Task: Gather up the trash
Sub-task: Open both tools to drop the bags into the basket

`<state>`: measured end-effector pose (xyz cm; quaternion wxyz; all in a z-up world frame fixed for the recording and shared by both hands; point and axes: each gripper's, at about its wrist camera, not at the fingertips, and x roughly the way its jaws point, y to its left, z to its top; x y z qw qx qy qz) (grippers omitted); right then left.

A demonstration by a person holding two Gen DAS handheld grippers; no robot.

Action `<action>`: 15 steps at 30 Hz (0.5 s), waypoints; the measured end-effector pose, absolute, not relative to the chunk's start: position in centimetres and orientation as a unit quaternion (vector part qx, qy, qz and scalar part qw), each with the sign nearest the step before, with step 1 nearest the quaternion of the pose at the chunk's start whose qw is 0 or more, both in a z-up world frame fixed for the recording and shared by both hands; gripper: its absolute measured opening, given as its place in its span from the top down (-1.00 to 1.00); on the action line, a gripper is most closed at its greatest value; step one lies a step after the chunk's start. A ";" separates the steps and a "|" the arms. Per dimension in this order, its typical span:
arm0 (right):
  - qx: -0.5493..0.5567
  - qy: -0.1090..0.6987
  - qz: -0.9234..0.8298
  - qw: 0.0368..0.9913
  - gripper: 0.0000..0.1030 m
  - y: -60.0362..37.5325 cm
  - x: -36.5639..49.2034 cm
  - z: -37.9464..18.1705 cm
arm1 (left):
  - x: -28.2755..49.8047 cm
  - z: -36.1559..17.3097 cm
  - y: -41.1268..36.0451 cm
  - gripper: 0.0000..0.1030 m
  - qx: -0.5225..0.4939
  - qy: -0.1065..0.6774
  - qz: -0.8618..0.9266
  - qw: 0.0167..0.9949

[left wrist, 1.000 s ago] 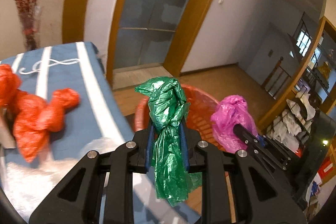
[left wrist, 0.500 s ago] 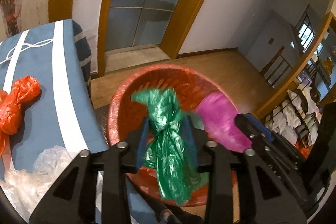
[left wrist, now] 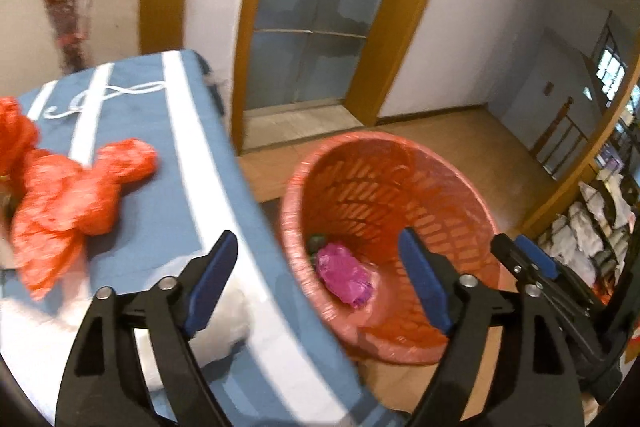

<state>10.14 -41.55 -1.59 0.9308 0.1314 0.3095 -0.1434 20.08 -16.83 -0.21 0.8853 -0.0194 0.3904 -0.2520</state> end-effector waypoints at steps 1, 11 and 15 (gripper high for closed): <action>0.127 0.309 -0.140 0.932 0.06 -40.9 10.0 -1.4 | 19.9 0.0 -16.3 -0.64 -0.019 0.388 -0.244 0.888; 0.096 0.317 -0.080 0.940 0.02 -33.7 9.9 -0.4 | 17.6 1.5 -8.4 -0.75 -0.028 0.349 -0.159 0.923; 0.081 0.322 -0.046 0.942 -0.01 -30.0 10.4 -0.2 | 16.9 1.8 -3.8 -0.75 -0.040 0.320 -0.108 0.940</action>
